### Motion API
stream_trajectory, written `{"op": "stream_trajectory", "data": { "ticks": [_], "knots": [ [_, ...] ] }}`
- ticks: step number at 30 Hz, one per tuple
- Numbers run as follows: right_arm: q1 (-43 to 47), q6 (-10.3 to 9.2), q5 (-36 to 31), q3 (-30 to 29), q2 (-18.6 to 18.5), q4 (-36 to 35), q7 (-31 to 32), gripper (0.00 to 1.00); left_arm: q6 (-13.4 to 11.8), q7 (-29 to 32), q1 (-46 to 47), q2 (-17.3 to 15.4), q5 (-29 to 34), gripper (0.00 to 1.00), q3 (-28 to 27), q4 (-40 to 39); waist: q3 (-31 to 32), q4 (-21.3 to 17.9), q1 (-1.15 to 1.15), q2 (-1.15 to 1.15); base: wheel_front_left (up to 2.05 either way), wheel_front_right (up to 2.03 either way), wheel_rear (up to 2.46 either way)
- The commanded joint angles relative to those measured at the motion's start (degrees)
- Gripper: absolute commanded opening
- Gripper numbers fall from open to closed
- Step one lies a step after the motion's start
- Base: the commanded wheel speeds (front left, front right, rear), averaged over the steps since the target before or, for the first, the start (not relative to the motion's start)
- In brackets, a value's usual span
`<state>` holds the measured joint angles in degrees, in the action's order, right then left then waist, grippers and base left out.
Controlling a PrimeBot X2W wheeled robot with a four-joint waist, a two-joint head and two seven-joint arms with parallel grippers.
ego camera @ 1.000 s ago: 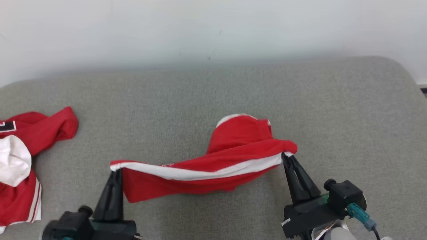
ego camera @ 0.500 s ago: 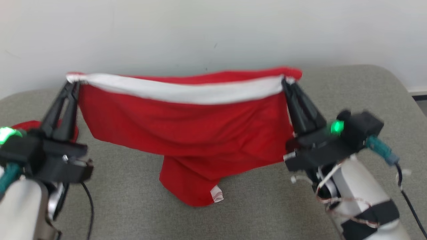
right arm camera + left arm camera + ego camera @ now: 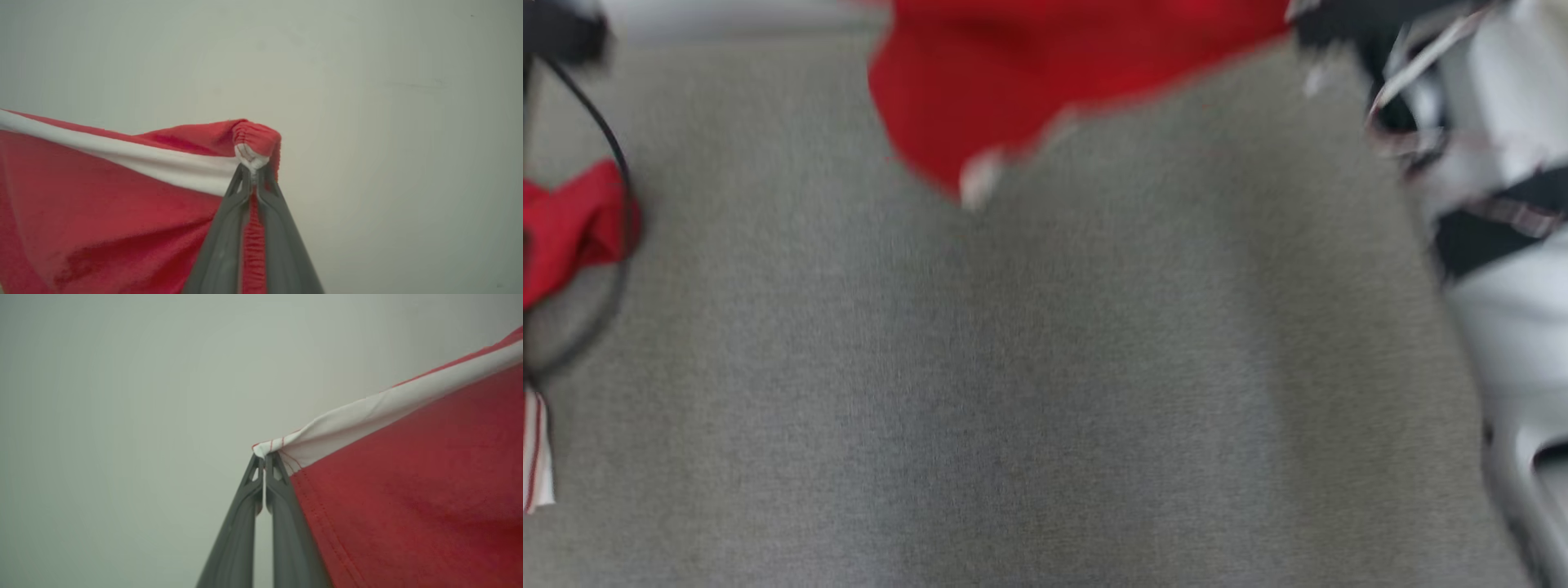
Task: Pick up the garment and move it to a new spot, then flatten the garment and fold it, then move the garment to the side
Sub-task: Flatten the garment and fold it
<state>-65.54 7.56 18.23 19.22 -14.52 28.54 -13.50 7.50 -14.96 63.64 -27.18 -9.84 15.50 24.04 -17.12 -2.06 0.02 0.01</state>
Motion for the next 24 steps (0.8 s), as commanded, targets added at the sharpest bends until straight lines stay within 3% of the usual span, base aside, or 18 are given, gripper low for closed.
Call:
{"op": "stream_trajectory", "data": {
  "ticks": [1,8,15,24],
  "knots": [
    [-6.3,-0.14,-1.7,-1.2,-0.1,2.8,-0.9,0.00,-1.0,-0.1,6.7,-0.1,2.0,0.00,0.0,1.8,-10.1,2.4,-0.02,-0.01,0.00,0.00,0.00],
    [-13.4,-0.14,-6.2,-1.5,-1.1,9.5,-1.7,0.00,-2.2,-0.2,13.5,3.4,2.4,0.00,-0.4,2.1,-13.0,4.1,-0.02,-0.01,0.00,0.00,0.00],
    [1.0,-0.14,-3.4,1.6,-3.9,7.3,-1.7,0.00,-2.6,-0.3,-3.3,8.2,-1.1,0.00,-3.5,1.9,-13.5,3.9,-0.02,-0.01,0.00,0.00,0.00],
    [25.1,-0.14,3.9,3.5,-6.9,-0.3,-1.7,0.00,-1.7,-0.3,-28.4,15.2,-2.9,0.00,-10.6,2.5,-6.8,2.3,-0.02,-0.01,0.00,0.00,0.00]
  ]
}}
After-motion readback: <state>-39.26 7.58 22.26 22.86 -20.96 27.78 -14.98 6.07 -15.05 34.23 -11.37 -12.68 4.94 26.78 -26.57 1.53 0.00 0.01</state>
